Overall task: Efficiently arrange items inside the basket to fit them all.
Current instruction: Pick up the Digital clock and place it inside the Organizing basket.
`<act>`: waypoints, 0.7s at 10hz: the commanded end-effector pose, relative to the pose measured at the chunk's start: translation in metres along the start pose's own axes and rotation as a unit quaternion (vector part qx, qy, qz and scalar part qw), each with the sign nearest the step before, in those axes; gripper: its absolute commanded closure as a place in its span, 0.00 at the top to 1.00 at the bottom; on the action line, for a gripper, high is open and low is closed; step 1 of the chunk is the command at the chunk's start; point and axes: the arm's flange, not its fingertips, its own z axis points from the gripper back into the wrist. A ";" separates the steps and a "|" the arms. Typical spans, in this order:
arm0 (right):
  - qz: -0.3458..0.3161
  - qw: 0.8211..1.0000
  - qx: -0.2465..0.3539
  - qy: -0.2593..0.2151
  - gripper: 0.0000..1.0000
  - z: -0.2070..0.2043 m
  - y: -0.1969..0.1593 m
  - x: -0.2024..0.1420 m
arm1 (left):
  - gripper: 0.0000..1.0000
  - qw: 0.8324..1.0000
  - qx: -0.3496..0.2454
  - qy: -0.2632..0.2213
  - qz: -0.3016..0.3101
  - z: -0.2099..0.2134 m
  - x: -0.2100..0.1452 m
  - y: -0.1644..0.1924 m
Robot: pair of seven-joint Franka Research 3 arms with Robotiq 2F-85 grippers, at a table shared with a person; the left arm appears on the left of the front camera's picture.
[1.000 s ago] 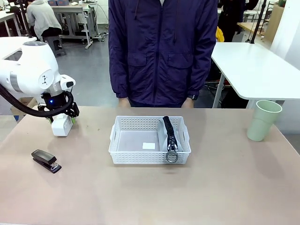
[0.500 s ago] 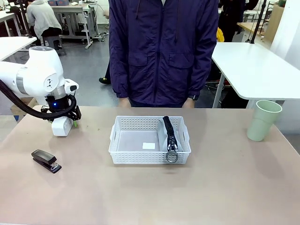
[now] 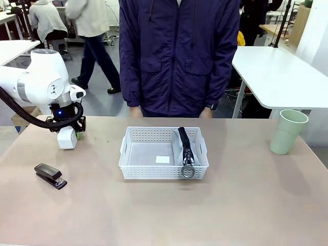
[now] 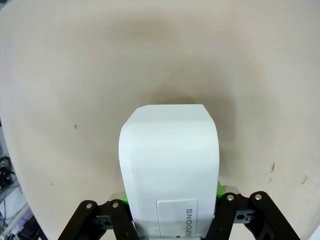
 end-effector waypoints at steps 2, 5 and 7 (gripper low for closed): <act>0.014 1.000 0.007 -0.009 1.00 -0.001 0.000 0.002 | 0.05 1.000 0.003 0.004 0.005 -0.001 0.000 0.004; 0.014 1.000 0.007 -0.009 1.00 -0.001 0.000 0.002 | 0.00 1.000 -0.001 -0.001 0.008 0.006 -0.002 0.008; 0.014 1.000 0.007 -0.009 1.00 -0.001 0.000 0.002 | 0.00 1.000 -0.005 0.017 -0.026 0.065 -0.007 0.025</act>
